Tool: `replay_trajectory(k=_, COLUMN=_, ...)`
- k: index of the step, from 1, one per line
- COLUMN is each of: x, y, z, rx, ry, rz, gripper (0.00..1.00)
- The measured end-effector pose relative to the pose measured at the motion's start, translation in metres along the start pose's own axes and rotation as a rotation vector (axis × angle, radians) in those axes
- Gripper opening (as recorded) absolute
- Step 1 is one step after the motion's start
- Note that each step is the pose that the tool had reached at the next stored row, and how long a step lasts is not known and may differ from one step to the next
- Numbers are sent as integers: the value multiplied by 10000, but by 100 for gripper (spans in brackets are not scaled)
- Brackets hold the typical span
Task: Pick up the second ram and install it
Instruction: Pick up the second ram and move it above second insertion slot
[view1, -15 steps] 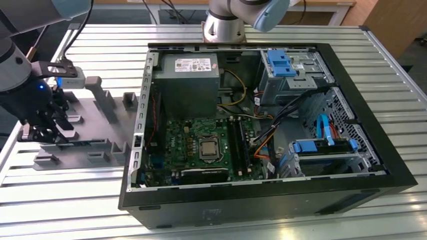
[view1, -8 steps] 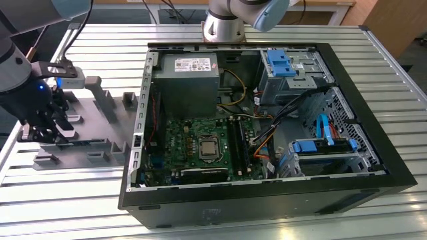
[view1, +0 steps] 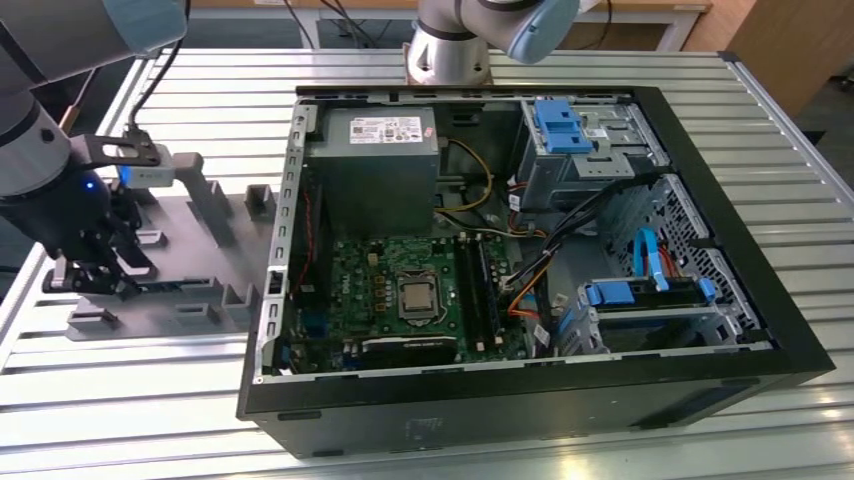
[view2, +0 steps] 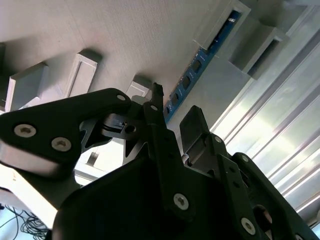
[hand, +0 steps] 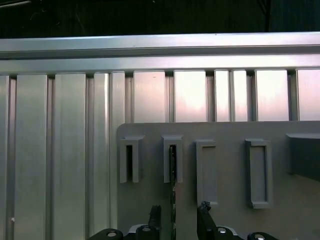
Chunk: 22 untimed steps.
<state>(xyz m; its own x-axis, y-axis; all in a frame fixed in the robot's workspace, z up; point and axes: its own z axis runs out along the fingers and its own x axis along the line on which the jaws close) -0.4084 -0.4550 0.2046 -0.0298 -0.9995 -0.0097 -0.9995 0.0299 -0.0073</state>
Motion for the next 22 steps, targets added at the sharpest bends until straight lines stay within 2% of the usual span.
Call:
replay_trajectory(k=9, x=7, y=-13, z=96, rx=-1, ry=-1, rz=0, gripper=42)
replay_trajectory(k=14, x=8, y=-13, z=115, rx=-1, ry=0, rz=0, gripper=40)
replay_trajectory(k=15, x=8, y=-13, z=118, rx=-1, ry=0, rz=0, gripper=33)
replay_trajectory(k=22, x=7, y=-17, z=130, rx=1, ry=-8, rz=-3, gripper=33)
